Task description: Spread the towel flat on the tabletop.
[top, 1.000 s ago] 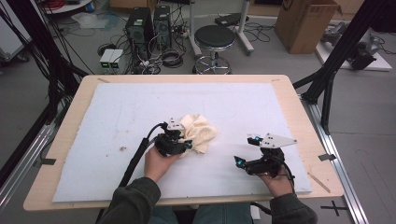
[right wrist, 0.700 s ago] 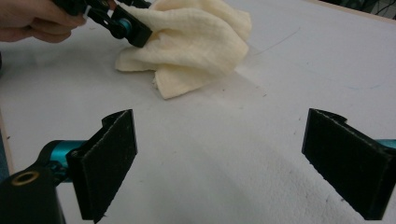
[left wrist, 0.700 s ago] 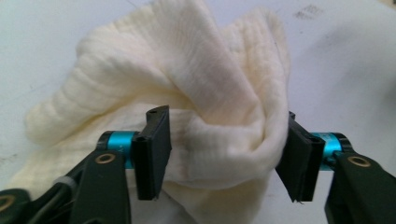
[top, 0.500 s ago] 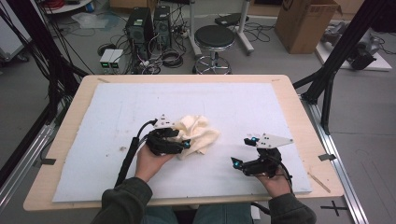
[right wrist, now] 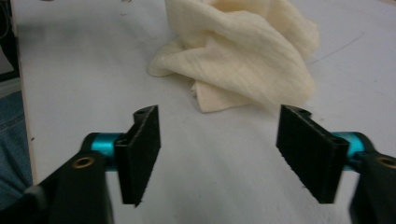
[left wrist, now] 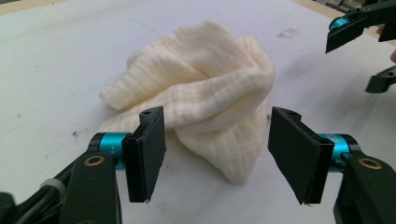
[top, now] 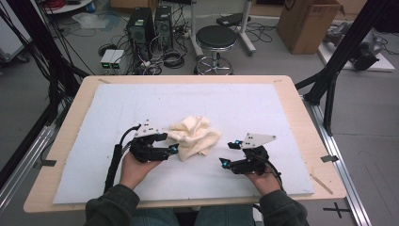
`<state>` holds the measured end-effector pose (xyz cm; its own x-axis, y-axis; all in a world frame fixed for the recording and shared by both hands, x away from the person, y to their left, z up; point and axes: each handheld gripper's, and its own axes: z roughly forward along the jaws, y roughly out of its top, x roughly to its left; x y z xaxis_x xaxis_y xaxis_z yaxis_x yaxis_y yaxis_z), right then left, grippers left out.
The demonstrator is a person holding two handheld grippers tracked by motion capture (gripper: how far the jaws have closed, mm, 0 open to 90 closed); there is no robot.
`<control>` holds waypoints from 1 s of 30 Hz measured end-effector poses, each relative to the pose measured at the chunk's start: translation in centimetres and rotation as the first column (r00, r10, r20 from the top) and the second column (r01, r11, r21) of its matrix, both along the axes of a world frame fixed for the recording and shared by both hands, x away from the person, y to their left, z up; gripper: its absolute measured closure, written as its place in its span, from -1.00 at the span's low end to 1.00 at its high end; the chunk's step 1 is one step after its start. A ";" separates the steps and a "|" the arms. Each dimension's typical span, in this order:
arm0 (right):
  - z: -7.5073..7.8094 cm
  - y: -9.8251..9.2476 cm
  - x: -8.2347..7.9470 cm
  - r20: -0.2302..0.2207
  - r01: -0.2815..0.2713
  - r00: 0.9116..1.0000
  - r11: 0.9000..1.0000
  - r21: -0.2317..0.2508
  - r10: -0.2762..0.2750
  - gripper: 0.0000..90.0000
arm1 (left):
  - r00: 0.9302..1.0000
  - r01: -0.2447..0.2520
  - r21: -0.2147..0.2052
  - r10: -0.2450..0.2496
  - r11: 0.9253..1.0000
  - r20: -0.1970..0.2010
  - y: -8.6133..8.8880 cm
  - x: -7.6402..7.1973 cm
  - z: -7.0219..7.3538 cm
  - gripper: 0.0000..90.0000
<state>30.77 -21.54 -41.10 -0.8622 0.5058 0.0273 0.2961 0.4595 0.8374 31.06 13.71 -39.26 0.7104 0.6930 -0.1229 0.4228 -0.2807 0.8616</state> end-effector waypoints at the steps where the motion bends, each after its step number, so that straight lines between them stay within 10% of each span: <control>1: -0.1 0.2 0.2 0.001 -0.013 1.000 1.000 -0.004 0.013 -0.10 | 1.000 -0.002 0.000 0.002 1.000 0.003 0.3 -0.2 -0.1 -0.18; 30: -3.1 5.6 4.9 -0.124 -0.084 0.990 0.987 -0.139 0.066 0.83 | 1.000 0.015 0.005 -0.015 1.000 0.022 2.2 -1.6 -1.0 -0.19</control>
